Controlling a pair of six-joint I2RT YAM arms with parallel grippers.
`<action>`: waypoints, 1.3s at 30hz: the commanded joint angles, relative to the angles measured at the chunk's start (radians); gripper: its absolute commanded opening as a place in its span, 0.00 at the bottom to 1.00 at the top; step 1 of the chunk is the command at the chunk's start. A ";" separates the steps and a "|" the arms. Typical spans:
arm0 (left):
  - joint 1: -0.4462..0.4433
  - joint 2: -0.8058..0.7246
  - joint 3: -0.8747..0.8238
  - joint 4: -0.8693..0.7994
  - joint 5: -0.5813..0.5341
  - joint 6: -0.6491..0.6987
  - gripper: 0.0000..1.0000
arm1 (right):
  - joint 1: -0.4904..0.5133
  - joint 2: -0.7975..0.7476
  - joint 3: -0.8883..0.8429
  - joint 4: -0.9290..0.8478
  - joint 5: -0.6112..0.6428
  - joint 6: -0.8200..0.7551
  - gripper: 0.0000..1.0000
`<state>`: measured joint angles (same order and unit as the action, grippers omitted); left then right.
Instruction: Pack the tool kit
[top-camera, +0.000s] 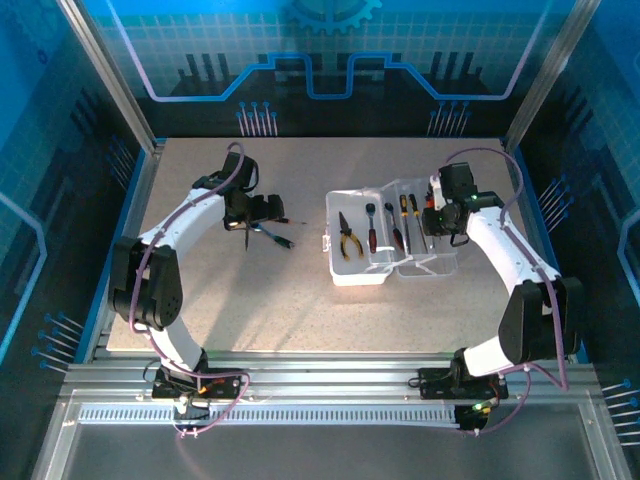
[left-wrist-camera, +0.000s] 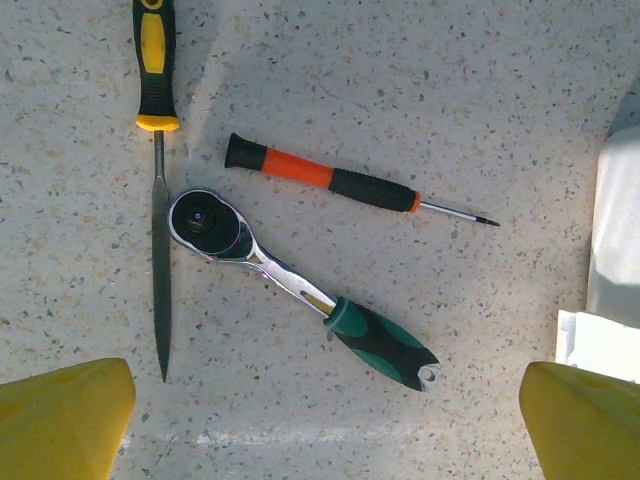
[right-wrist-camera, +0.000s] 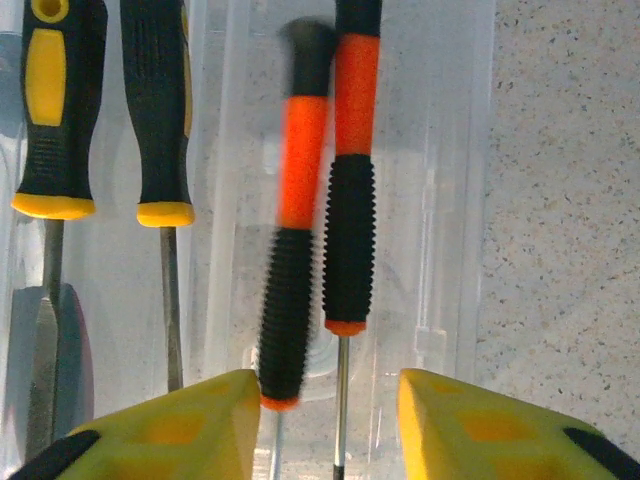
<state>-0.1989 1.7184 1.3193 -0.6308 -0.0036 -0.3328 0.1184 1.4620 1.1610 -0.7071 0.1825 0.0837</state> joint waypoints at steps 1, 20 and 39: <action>0.006 0.018 0.005 -0.004 -0.006 0.021 0.99 | 0.017 -0.059 0.048 -0.045 -0.032 -0.005 0.47; 0.077 0.361 0.304 -0.080 -0.214 0.112 0.83 | 0.211 -0.081 0.087 0.018 -0.174 -0.001 0.82; 0.111 0.606 0.542 -0.212 -0.191 0.123 0.28 | 0.236 -0.074 0.080 0.005 -0.160 -0.005 0.84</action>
<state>-0.1024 2.2959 1.8378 -0.7849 -0.2054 -0.2214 0.3424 1.3861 1.2388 -0.6975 0.0250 0.0742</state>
